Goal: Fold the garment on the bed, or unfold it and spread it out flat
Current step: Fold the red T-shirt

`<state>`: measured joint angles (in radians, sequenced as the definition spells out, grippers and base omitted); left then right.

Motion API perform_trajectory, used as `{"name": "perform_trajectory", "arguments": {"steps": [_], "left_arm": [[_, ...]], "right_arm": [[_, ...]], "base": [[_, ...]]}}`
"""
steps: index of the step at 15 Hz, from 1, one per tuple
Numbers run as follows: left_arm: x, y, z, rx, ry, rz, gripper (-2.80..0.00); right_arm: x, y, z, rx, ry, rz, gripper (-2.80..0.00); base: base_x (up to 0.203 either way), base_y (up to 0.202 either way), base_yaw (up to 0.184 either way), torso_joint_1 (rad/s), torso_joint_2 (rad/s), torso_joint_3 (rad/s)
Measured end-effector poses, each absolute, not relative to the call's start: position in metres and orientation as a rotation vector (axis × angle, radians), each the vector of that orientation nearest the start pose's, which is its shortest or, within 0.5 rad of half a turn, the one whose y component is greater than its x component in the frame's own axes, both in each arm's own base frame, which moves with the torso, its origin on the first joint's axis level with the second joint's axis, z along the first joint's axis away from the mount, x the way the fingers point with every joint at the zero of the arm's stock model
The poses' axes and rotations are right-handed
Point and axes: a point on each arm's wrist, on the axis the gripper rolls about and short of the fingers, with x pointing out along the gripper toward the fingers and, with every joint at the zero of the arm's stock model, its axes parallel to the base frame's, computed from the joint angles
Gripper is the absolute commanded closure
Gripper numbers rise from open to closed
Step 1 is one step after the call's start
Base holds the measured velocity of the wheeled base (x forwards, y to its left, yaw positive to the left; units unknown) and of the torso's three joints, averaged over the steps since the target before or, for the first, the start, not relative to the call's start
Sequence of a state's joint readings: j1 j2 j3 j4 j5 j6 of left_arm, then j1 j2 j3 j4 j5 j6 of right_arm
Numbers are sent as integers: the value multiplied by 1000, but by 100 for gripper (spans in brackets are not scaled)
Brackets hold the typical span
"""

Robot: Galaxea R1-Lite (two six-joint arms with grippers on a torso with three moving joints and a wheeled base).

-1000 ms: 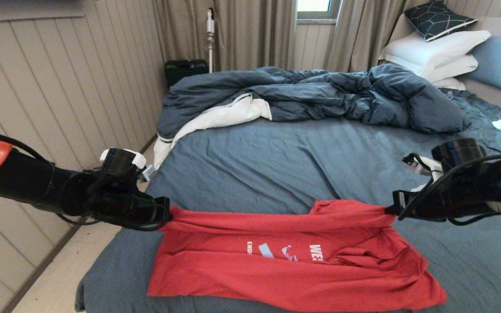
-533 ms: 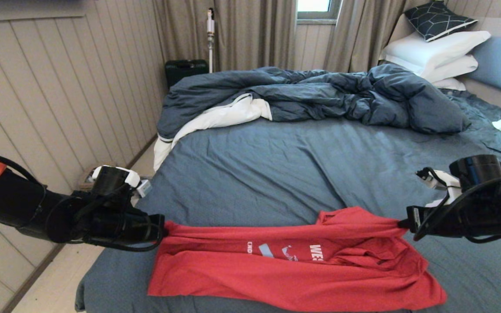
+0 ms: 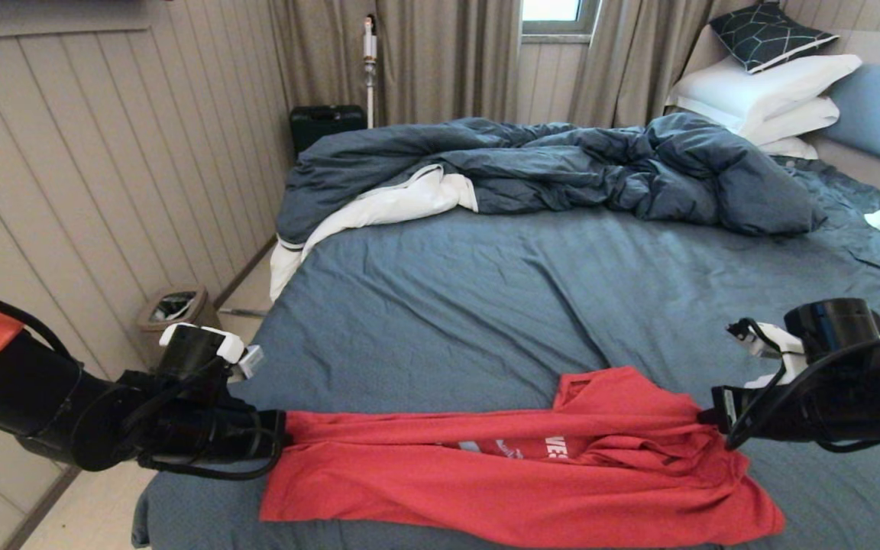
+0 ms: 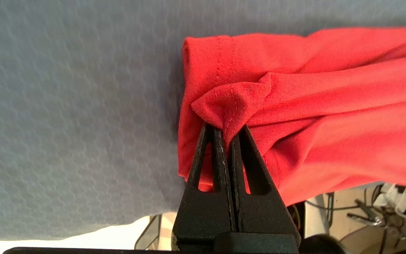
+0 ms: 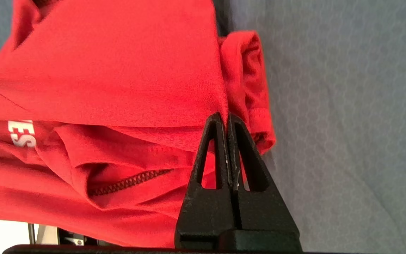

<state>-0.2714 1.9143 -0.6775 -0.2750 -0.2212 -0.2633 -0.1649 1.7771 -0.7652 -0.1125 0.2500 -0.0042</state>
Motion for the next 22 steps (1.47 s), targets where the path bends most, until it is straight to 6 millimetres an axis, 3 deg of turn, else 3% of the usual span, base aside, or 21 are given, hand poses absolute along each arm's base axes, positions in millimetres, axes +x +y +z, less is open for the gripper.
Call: {"name": "perform_trajectory", "arguments": {"steps": [3,4,8,15,18,19,20,22], "left_arm": [[271,-82,54,-202,1036,-329,0],[269,-82,52,-200,1042,-330,-280],[268,-83,57,-202,1027,-336,-280],[281,-82,105,-227,850,-355,-280],[295,-75,114,-262,851,-313,-280],[299,-72,114,-273,853,-297,0],[302,-69,113,-279,856,-281,0],[306,-67,110,-294,870,-256,0]], "right_arm": [[277,-41,103,184,890,81,0],[277,-40,102,185,894,83,-280],[278,-41,102,184,878,83,-280],[296,-48,136,175,746,67,-280],[313,-48,135,176,739,73,-280],[321,-45,132,178,743,82,-280],[329,-42,129,179,747,92,0],[342,-35,123,176,758,115,0]], "base": [[0,0,0,0,0,0],[0,0,0,0,0,0],[0,0,0,0,0,0],[0,0,0,0,0,0],[0,0,0,0,0,0],[0,0,0,0,0,0],[0,0,0,0,0,0],[0,0,0,0,0,0]]}}
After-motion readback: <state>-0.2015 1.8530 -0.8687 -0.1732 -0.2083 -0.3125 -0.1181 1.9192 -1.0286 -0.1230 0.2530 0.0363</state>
